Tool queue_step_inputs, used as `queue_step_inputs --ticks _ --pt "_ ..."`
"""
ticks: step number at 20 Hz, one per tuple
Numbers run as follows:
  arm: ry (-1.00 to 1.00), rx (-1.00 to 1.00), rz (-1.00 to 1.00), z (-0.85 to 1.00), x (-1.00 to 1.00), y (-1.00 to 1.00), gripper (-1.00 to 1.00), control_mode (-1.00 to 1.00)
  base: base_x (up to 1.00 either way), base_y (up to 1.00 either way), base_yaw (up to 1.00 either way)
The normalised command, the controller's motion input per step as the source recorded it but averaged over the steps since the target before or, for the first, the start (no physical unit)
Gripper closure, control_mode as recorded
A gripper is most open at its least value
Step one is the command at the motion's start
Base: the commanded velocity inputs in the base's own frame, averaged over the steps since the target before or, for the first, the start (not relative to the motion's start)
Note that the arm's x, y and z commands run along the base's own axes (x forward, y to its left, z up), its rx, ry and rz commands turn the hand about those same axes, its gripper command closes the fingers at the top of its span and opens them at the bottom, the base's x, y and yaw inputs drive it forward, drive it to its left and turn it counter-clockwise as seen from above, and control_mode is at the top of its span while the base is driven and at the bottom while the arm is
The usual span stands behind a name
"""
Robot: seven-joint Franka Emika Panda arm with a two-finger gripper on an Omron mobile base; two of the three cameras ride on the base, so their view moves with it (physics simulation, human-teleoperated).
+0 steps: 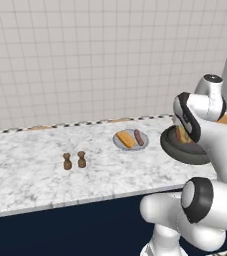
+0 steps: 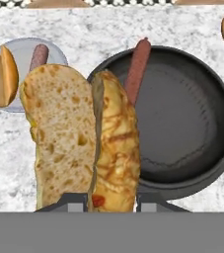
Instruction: Place one bun and one sausage from the bowl on each plate.
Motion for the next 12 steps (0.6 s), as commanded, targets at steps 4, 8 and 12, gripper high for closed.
queue_step_inputs --ticks 4,8,12 --pt "0.00 0.00 0.00 0.00 0.00 0.00 1.00 1.00 -0.41 -0.81 -0.04" --pt "0.00 0.00 0.00 0.00 0.00 0.00 1.00 1.00 -0.21 -0.95 0.00" --pt "0.00 0.00 0.00 0.00 0.00 0.00 1.00 1.00 0.06 -0.74 0.00"
